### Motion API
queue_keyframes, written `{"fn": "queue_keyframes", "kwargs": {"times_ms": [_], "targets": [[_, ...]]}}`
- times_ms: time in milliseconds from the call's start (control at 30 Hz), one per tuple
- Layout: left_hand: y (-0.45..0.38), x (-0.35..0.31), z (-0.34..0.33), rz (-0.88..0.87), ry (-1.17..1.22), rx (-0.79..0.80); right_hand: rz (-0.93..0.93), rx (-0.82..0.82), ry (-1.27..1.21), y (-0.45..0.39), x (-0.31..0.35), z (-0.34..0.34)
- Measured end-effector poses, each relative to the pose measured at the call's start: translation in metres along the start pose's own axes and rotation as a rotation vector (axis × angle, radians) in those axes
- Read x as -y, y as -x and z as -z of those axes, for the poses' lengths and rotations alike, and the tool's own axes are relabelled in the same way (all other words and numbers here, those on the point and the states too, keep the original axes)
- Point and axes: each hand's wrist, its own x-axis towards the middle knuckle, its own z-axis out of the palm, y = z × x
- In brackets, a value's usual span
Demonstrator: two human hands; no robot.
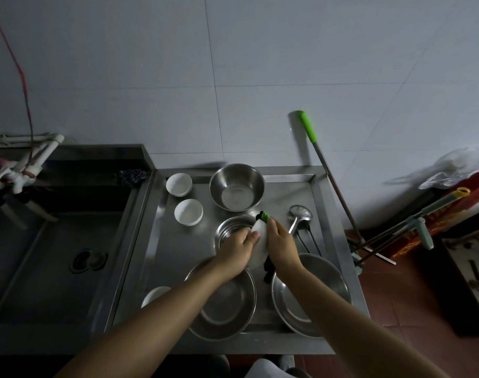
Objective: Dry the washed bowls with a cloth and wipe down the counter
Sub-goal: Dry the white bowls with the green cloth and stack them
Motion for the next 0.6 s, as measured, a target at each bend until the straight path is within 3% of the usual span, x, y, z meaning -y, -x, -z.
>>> {"fn": "queue_keyframes", "kwargs": {"times_ms": [167,233,367,500,600], "targets": [[0.0,-0.005,-0.013,-0.03,-0.013,-0.198,0.247,-0.005,0.046,0.012,-0.011,-0.005],[0.003,0.002,-0.01,-0.151,-0.135,-0.17,0.144,0.012,-0.059,0.015,-0.01,0.004],[0.006,0.028,-0.004,-0.507,-0.517,-0.056,-0.267,0.122,-0.477,0.011,0.0,0.026],[-0.005,0.059,-0.002,-0.843,-0.882,-0.118,-0.25,0.205,-0.312,-0.004,-0.008,0.041],[-0.007,0.065,0.002,-0.941,-0.929,-0.132,-0.242,0.168,-0.038,-0.008,-0.011,0.046]]}}
